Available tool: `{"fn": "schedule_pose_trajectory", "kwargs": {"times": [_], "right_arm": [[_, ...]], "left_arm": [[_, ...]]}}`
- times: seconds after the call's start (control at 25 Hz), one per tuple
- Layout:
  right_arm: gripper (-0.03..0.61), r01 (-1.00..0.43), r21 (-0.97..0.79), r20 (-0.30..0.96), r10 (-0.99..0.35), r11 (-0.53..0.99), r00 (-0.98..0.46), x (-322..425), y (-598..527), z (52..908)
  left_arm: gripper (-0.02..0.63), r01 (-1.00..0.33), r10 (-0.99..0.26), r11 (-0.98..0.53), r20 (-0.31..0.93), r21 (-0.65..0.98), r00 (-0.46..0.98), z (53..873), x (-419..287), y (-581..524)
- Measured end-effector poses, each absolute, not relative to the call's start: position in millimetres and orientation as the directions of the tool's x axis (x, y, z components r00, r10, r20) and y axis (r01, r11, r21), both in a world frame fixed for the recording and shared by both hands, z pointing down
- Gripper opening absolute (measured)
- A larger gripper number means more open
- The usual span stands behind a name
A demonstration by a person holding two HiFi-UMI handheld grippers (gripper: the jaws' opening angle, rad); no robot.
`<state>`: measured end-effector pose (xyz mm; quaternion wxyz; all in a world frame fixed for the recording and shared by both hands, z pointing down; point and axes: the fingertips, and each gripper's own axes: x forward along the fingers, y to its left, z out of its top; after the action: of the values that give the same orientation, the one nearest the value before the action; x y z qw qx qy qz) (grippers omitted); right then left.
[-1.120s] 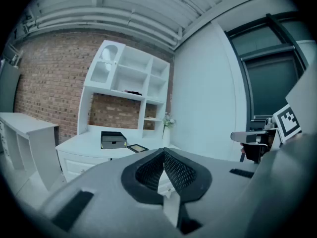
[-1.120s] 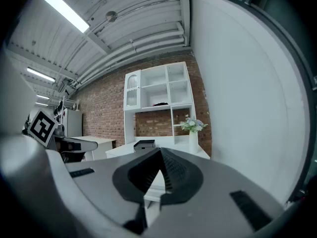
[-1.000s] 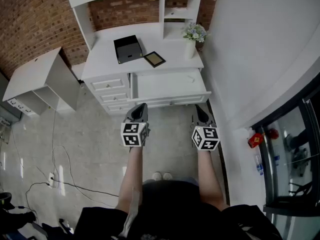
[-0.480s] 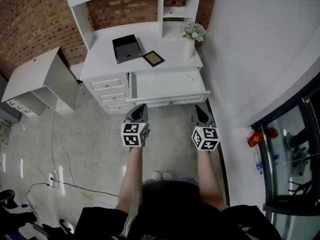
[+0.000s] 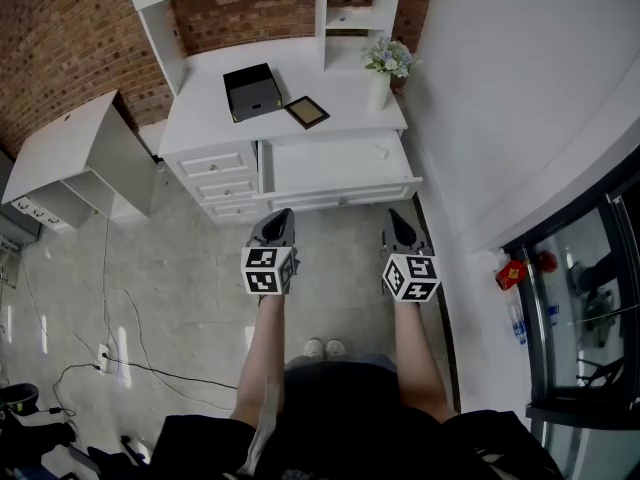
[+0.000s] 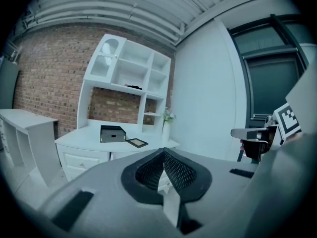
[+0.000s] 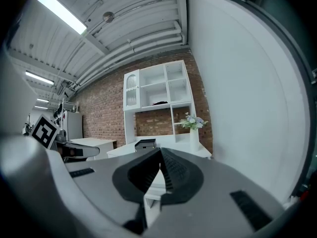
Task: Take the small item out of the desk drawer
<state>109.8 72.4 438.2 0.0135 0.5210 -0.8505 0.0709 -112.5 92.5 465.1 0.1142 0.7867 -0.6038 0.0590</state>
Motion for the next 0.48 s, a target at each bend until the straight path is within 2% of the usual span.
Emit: {"fn": "schedule_pose_trajectory", "kwargs": {"times": [0.08,0.2,0.48], "right_arm": [[-0.002,-0.881,-0.111,0.094,-0.878,0.459,-0.469,106,74,438],[0.034,-0.870,-0.120,0.089,-0.868,0.478,-0.489,99,75,436],[0.146,-0.858,-0.147,0.074,-0.860,0.492,-0.506,90,81,434]], "left_arm": [[0.009,-0.963,-0.935,-0.247,0.235,0.113,0.267,467,-114,93],[0.009,-0.961,-0.933,-0.248,0.237,0.120,0.270,469,-116,94],[0.009,-0.956,-0.934,-0.267,0.212,0.119,0.287,464,-122,95]]}}
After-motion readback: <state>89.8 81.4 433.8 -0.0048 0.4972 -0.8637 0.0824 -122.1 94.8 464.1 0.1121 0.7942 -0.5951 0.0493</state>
